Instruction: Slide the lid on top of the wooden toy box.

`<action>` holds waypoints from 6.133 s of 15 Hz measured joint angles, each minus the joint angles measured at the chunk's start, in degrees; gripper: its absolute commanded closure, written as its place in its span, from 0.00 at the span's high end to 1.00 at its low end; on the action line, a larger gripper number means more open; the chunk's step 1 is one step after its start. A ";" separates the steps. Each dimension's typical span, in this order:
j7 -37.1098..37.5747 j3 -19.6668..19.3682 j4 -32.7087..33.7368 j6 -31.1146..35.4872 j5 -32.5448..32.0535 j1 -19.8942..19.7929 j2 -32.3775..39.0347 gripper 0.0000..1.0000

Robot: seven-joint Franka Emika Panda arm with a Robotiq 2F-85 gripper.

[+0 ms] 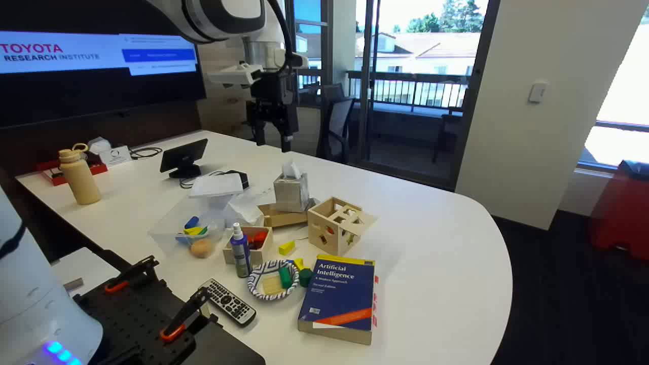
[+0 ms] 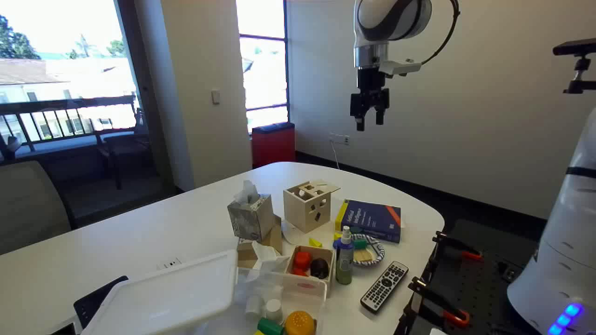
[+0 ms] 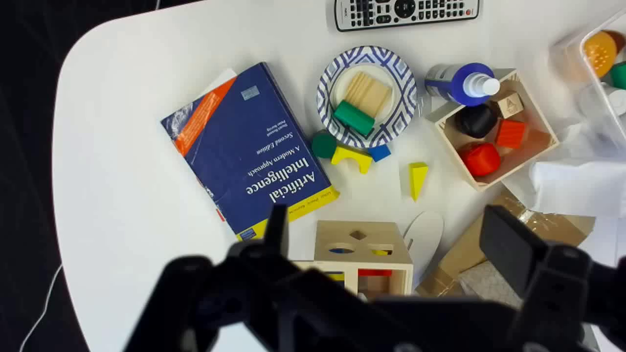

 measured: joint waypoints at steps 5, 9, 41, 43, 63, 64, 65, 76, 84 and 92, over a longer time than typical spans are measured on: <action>0.00 0.00 0.00 0.00 0.00 0.00 0.00 1.00; 0.70 0.01 2.32 1.01 3.27 0.05 2.78 1.00; 41.22 -0.40 85.46 -8.83 26.21 -18.86 82.24 1.00; 43.25 -0.15 87.11 -10.55 26.16 -18.89 83.49 1.00; 55.36 -0.35 96.23 -10.95 23.47 -18.09 91.49 1.00; 55.43 -0.37 96.23 -11.07 23.44 -17.99 91.55 1.00; 55.58 -0.37 96.23 -11.32 23.39 -17.88 91.60 1.00; 58.93 -1.34 96.24 -12.12 19.28 -13.98 91.64 1.00; 58.84 -1.23 96.25 -12.72 19.31 -13.43 91.64 1.00; 58.43 0.49 96.25 -14.42 19.66 -13.59 91.62 1.00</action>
